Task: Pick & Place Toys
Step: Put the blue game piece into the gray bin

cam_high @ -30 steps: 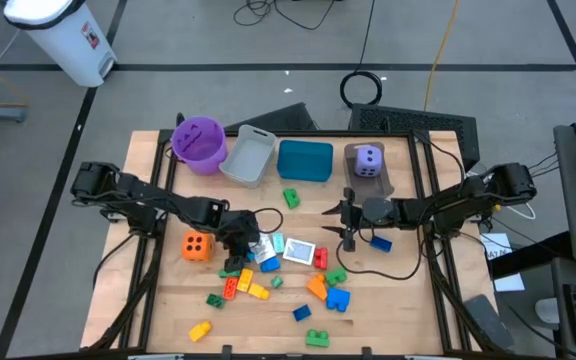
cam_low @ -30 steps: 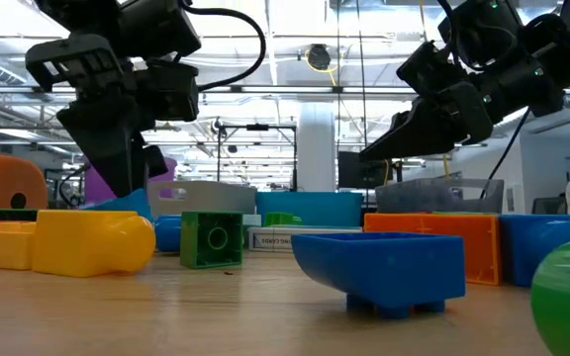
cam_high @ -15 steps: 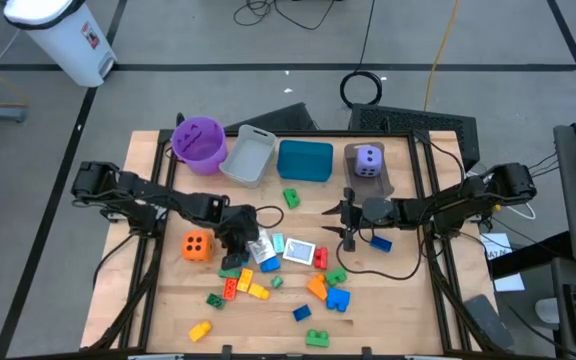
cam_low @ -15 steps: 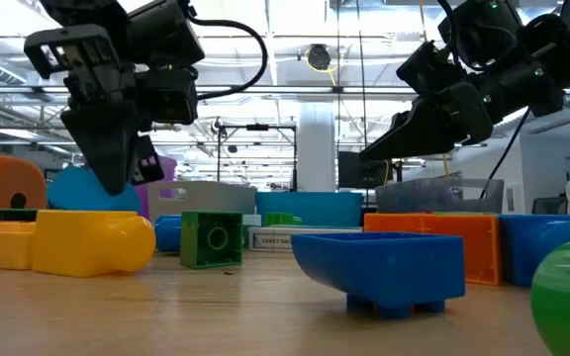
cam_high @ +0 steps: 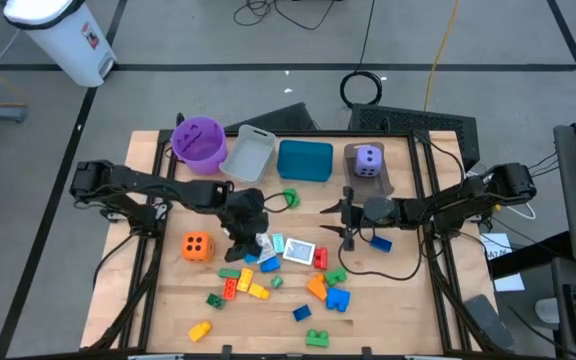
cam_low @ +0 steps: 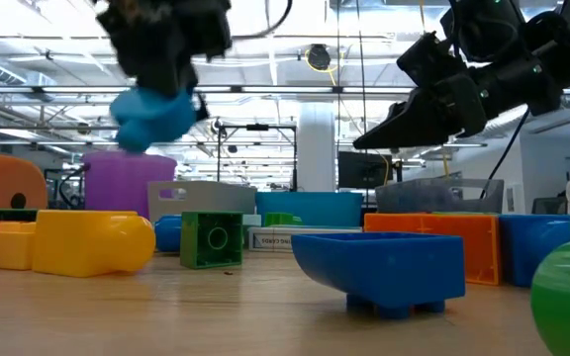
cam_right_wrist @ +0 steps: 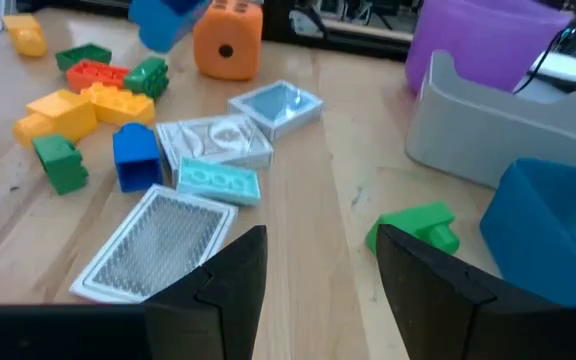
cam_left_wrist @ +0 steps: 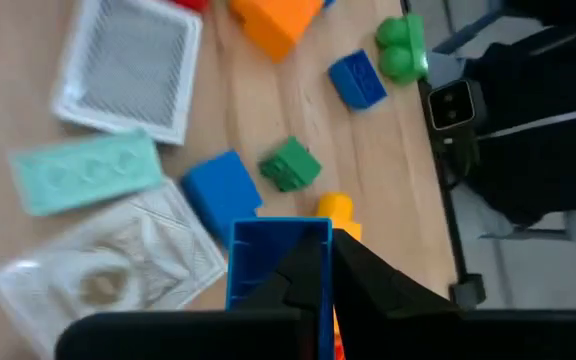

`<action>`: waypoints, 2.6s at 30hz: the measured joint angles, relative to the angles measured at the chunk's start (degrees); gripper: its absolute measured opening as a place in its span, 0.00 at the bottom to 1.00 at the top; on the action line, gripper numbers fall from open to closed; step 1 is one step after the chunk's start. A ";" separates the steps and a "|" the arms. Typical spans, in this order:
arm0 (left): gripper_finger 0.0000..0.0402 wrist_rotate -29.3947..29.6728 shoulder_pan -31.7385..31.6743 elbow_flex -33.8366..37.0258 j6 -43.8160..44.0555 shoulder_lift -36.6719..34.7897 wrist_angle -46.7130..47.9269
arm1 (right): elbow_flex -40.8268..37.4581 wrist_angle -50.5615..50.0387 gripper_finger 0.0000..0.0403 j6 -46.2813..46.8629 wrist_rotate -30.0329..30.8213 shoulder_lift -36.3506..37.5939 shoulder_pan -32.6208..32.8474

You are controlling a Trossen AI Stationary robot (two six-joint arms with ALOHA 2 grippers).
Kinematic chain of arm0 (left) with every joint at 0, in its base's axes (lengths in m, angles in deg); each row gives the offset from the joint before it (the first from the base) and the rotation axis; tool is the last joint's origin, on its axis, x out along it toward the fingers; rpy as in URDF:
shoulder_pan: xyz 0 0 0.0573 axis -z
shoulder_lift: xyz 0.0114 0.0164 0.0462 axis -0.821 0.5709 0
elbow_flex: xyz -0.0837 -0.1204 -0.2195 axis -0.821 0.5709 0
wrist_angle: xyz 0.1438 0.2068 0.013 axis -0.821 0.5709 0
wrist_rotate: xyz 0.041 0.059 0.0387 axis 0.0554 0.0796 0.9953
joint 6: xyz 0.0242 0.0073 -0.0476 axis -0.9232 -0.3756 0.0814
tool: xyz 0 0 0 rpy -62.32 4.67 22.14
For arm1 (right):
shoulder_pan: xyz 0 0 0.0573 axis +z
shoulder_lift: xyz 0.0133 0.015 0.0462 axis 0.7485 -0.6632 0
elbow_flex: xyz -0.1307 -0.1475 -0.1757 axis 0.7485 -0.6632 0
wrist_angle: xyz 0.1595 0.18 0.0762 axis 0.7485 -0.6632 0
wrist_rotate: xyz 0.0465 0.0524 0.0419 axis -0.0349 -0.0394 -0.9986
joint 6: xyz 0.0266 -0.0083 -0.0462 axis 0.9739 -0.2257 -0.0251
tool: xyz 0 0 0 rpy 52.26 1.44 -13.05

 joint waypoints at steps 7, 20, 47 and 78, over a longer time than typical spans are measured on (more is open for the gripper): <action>0.02 12.34 -0.19 -13.68 -9.27 -0.62 15.42 | 0.02 0.53 0.45 0.84 -0.10 0.00 -0.01; 0.03 32.86 -7.89 -25.67 -22.57 -0.65 23.24 | 0.02 0.72 0.45 0.89 -0.20 0.00 0.00; 0.06 21.67 -39.70 -2.92 -23.07 -0.56 -5.72 | 0.02 0.70 0.45 1.09 -0.22 0.00 -0.02; 0.02 22.38 -35.92 9.57 -16.24 -0.25 -18.30 | 0.02 0.70 0.45 1.09 -0.22 0.00 0.00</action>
